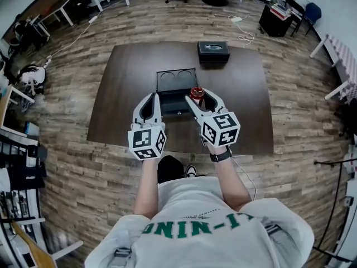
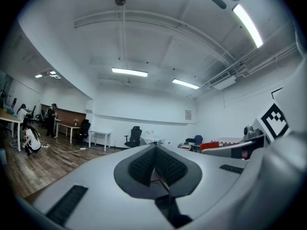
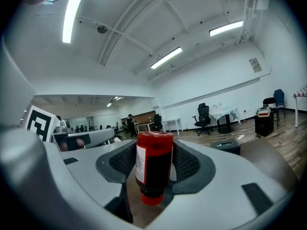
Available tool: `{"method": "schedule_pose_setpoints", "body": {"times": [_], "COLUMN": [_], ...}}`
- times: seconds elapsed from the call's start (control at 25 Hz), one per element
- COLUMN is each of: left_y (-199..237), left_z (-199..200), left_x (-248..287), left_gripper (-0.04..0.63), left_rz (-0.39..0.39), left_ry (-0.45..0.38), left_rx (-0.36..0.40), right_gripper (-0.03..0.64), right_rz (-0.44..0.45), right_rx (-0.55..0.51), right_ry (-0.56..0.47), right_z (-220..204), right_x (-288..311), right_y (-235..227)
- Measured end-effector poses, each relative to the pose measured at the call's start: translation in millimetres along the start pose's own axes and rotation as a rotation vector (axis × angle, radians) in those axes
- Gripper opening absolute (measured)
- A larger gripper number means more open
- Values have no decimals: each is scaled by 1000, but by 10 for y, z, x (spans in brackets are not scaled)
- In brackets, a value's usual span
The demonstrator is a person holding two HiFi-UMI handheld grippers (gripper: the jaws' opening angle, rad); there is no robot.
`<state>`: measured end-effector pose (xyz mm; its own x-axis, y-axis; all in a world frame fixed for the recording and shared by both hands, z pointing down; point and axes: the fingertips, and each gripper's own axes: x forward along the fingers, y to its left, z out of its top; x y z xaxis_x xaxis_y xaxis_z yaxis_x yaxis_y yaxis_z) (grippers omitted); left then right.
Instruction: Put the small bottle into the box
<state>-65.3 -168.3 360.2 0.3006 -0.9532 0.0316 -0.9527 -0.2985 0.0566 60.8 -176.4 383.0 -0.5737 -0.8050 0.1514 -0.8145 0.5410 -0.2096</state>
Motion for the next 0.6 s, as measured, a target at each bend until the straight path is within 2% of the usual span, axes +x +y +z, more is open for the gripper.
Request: {"method": "schedule_pose_setpoints", "body": {"times": [0.44, 0.6], "left_y": [379, 526], "left_z": [-201, -261], "left_x": [789, 1010], "left_gripper": [12, 12], "left_rz": [-42, -57], "left_ry": [19, 42], "left_rx": [21, 5], "right_gripper": [230, 230], "right_rz": [21, 30], "right_rx": [-31, -36], "right_ry": [73, 96], "right_z": [-116, -129], "right_x": [820, 1075], "right_y": [-339, -390]}}
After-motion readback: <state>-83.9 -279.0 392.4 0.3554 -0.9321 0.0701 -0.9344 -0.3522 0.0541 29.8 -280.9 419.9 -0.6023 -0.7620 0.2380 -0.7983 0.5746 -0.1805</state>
